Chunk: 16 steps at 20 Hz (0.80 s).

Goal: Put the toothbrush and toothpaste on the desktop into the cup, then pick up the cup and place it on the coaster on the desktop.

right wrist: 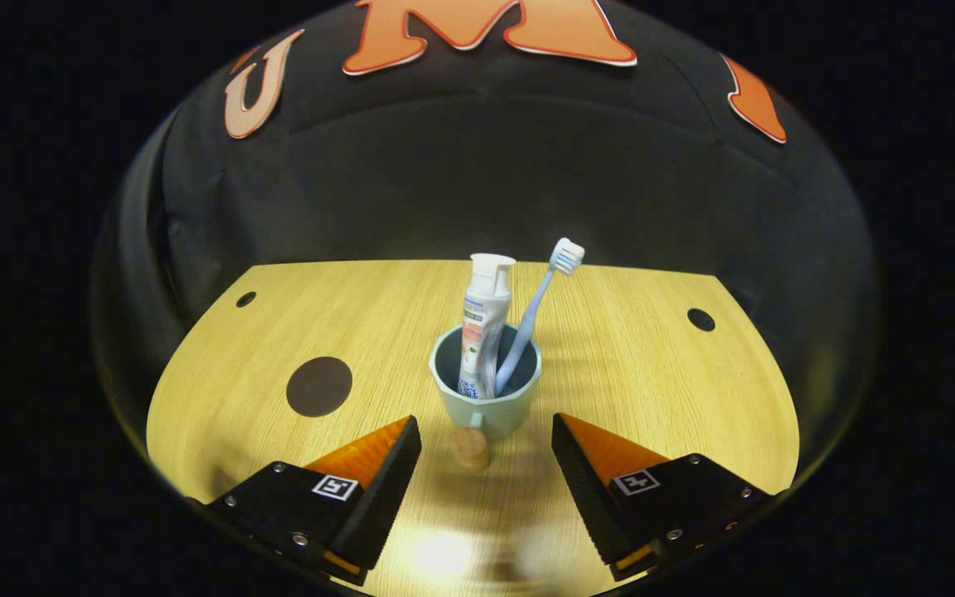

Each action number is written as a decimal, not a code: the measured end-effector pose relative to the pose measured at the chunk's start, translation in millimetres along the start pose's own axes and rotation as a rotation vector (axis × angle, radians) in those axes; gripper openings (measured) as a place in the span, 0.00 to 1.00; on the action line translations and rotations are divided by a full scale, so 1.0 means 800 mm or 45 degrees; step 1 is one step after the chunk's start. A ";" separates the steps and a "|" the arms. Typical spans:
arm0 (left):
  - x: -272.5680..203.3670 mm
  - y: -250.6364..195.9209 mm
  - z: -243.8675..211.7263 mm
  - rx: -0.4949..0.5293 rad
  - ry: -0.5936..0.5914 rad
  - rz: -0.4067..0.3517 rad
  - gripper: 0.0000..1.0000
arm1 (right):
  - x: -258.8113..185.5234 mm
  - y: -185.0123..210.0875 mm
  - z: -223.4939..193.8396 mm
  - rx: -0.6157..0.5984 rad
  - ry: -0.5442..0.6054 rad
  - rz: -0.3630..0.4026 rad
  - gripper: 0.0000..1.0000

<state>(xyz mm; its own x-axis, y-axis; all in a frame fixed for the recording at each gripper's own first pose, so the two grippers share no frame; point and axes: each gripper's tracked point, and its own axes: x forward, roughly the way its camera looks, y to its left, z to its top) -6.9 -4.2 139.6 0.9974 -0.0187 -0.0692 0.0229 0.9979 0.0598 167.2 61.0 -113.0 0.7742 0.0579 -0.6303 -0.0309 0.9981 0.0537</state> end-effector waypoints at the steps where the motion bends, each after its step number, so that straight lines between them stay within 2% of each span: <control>1: -0.004 0.004 0.000 0.000 -0.004 0.014 0.98 | 0.009 0.001 -0.003 0.016 0.038 0.004 0.95; 5: -0.014 0.010 -0.010 0.008 0.012 0.045 0.98 | 0.034 -0.009 -0.015 0.035 0.158 -0.035 0.93; 8: -0.019 0.015 -0.022 -0.006 0.038 0.056 0.98 | 0.045 -0.011 -0.019 0.044 0.193 -0.047 0.85; 11: -0.018 0.011 -0.030 -0.014 0.059 0.051 0.98 | 0.051 0.003 -0.026 0.070 0.230 0.020 0.74; 12: -0.019 0.011 -0.030 -0.011 0.060 0.050 0.98 | 0.053 0.006 -0.030 0.088 0.248 0.030 0.56; 13: -0.019 0.010 -0.033 -0.008 0.067 0.047 0.98 | 0.054 0.007 -0.031 0.102 0.255 0.039 0.55; 16: -0.019 0.013 -0.035 -0.002 0.077 0.057 0.98 | 0.054 0.007 -0.028 0.111 0.247 0.016 0.30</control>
<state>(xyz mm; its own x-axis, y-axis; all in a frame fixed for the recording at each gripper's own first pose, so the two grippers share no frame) -23.4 8.5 113.7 0.9916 0.0298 -0.1261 -0.0220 0.9978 0.0627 186.1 69.7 -157.4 0.6375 0.0820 -0.7661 0.0216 0.9920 0.1241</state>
